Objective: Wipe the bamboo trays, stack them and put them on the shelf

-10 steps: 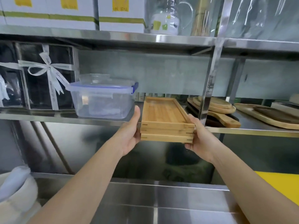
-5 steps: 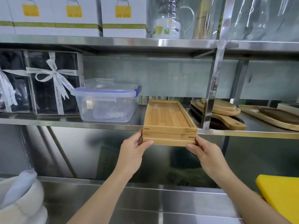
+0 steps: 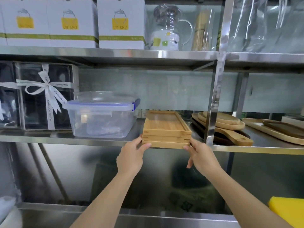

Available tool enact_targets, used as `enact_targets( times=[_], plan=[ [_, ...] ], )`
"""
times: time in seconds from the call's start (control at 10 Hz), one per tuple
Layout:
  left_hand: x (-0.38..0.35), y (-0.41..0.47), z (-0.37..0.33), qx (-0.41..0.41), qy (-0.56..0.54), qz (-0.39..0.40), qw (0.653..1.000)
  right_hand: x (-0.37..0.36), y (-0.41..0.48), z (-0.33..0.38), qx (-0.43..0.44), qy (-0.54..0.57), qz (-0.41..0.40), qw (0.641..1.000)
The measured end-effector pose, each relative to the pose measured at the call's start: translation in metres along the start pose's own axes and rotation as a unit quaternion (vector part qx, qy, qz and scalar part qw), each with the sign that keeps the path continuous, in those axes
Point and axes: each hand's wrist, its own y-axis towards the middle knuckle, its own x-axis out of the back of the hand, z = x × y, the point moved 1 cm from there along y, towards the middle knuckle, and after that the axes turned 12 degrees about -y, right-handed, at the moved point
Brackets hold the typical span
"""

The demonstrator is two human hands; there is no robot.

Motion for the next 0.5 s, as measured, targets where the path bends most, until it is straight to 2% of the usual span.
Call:
enact_targets(
  times=[0.4,0.5],
  plan=[
    [-0.016,0.026,0.004,-0.005,-0.015,0.010,1.000,-0.005,0.032,-0.008,0.009,-0.075,0.024,0.997],
    [-0.003,0.012,0.002,-0.014,-0.020,-0.031,0.999,0.001,0.023,-0.003,0.041,-0.107,0.017,0.993]
  ],
)
